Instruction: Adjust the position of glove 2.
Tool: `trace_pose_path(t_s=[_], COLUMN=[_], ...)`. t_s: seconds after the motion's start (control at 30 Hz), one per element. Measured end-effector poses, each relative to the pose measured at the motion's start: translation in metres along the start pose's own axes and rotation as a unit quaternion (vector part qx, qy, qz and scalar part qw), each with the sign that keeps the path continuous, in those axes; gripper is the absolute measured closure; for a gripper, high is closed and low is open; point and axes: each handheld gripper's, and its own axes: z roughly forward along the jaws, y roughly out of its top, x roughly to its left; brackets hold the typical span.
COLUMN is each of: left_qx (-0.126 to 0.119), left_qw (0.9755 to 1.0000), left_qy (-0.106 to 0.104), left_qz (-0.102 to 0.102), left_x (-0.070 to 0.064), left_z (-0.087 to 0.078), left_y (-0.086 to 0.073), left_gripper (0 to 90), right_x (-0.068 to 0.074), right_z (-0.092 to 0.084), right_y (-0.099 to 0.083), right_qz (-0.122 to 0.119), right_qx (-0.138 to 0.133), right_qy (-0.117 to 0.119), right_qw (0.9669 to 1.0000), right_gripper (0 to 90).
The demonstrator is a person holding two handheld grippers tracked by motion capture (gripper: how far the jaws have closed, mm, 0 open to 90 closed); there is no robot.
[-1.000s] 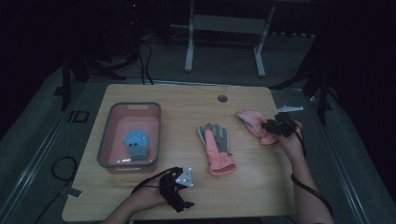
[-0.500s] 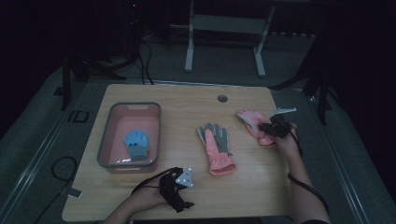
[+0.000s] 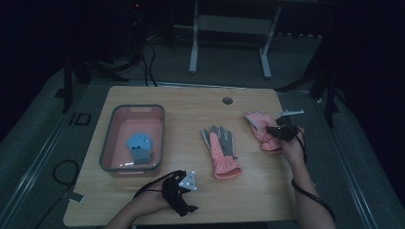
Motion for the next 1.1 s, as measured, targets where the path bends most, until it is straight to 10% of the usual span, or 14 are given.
trace_pose_path(t_s=[0.6,1.1], left_qx=[0.002,0.006], left_qw=[1.0,0.9999], left_qy=[0.002,0.003], left_qz=[0.005,0.008], left_x=[0.0,-0.001], left_z=[-0.002,-0.001], left_y=[0.001,0.001], left_gripper=[10.8,10.8], right_x=[0.043,0.061], right_z=[-0.08,-0.063], right_y=[-0.029,-0.067], right_qz=[0.061,0.082], right_qx=[-0.033,-0.011], right_qy=[-0.062,-0.084], right_qw=[0.9956,0.993], right_gripper=[89.4,89.2])
